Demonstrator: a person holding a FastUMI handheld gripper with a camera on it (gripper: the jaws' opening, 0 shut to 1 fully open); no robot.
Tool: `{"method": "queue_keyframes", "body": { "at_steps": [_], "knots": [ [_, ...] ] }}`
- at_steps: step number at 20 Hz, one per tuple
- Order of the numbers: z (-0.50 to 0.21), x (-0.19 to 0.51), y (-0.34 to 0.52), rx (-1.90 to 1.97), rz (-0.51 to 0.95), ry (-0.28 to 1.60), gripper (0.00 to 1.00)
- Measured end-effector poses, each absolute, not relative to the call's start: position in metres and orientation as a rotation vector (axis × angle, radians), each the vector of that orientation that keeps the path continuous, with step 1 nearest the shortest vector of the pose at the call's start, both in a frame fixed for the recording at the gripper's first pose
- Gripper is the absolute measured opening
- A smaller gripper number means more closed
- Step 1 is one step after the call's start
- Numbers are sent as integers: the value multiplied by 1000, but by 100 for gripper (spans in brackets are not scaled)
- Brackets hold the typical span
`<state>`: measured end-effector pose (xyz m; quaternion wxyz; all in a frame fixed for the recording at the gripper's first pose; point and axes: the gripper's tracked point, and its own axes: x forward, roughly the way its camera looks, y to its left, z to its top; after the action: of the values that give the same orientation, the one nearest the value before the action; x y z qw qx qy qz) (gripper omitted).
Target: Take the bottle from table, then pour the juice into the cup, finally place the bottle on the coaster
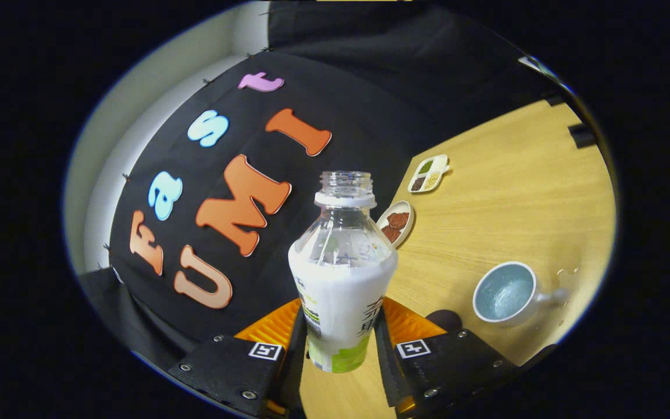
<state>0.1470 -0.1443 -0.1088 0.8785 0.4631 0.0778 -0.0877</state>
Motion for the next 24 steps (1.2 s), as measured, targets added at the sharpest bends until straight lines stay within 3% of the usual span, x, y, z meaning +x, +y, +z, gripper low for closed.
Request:
{"method": "queue_keyframes", "body": {
  "at_steps": [9, 24],
  "knots": [
    [-121, 165, -140, 90, -265, 269, 57],
    [-201, 211, -98, -31, -202, 368, 62]
  ]
}}
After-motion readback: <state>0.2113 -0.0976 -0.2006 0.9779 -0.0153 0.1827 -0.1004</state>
